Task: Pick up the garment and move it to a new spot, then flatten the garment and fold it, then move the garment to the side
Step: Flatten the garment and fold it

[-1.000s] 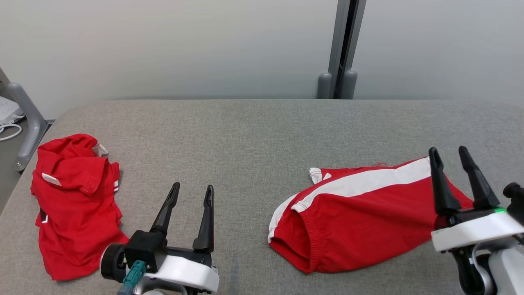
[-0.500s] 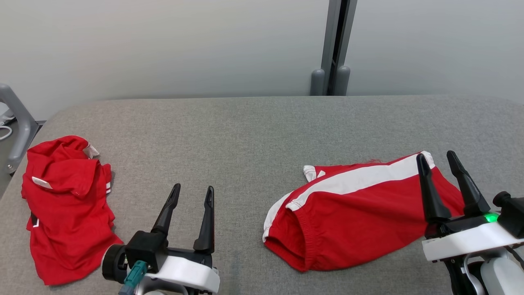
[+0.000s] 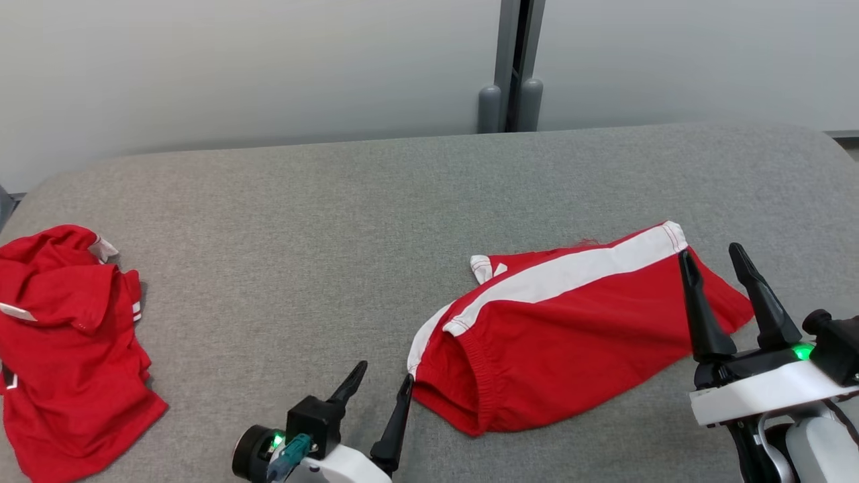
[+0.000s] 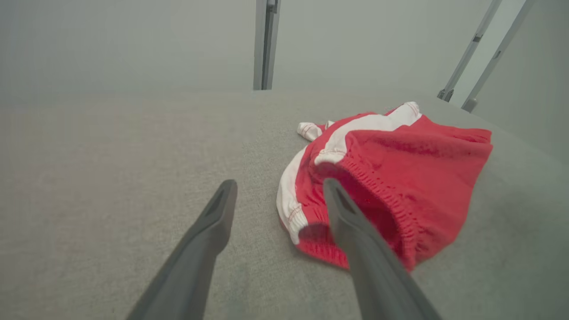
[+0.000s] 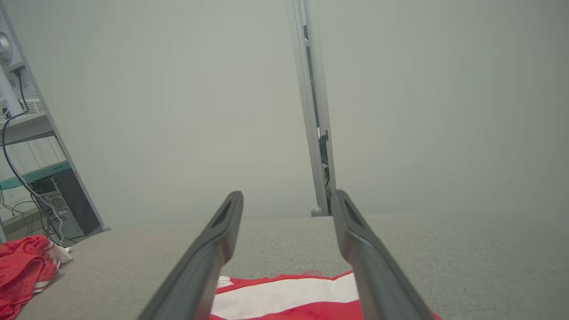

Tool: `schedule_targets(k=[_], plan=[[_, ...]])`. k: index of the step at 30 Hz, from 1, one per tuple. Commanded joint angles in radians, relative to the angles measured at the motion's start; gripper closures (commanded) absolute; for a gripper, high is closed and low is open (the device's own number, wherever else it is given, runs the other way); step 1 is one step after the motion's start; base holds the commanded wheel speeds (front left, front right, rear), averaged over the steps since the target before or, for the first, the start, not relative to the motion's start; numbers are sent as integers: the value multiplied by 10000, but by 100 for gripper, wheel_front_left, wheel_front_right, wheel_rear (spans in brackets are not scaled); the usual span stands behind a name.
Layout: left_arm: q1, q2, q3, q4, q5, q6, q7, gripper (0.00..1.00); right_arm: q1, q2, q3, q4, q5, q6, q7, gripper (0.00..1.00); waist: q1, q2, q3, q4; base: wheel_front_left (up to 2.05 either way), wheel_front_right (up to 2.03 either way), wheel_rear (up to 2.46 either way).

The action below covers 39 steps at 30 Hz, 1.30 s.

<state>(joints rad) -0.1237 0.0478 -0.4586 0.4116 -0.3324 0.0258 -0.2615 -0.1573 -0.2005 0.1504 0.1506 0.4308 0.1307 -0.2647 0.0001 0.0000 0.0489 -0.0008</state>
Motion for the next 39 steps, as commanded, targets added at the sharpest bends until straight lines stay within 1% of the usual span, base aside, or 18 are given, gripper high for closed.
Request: schedule_targets(k=[1,7,16,19,20,21,23,24,29,34,39], plan=[[-487,47,-339,562,-57,-47,-29,0,-146,-104,-38,36,-42,1,-21,0,-1,0,209,-228,0,0,0],[-1343,49,-1283,1944,-768,-18,-28,0,-262,-131,-52,108,-71,1,-19,0,-1,0,480,-567,0,0,0],[-2132,47,-1980,3272,-2154,110,-28,0,-408,-165,102,178,-144,1,-20,0,-1,0,632,-945,0,0,0],[-2279,49,-2290,3698,-2691,-94,-28,0,-425,-147,150,185,-145,1,-20,0,-1,0,637,-1043,0,0,0],[-2374,47,-2408,3786,-2788,-156,-29,75,-431,-145,165,190,-144,1,-20,0,-1,0,635,-1070,0,0,0],[-2471,44,-2487,3855,-2899,-168,-28,100,-443,-139,191,195,-147,1,-20,0,-1,0,636,-1101,0,0,0],[-2616,50,-2582,3955,-3047,-136,-29,100,-467,-127,225,202,-157,1,-20,0,-1,0,635,-1150,0,0,0],[-2736,49,-2556,3936,-3000,-53,-28,100,-477,-119,239,206,-165,1,-20,0,-1,0,635,-1173,0,0,0],[-3338,81,-1835,3716,-2368,342,-29,100,-539,-38,266,218,-188,1,-20,0,-1,0,625,-1326,0,0,0],[-4420,486,-1145,3550,-1430,644,-29,100,-662,107,295,167,-153,1,-20,0,-1,0,739,-1553,0,0,0],[-5527,998,-348,3585,-963,816,-28,100,-810,309,322,132,-133,1,-20,0,-1,0,847,-1859,0,0,0]])
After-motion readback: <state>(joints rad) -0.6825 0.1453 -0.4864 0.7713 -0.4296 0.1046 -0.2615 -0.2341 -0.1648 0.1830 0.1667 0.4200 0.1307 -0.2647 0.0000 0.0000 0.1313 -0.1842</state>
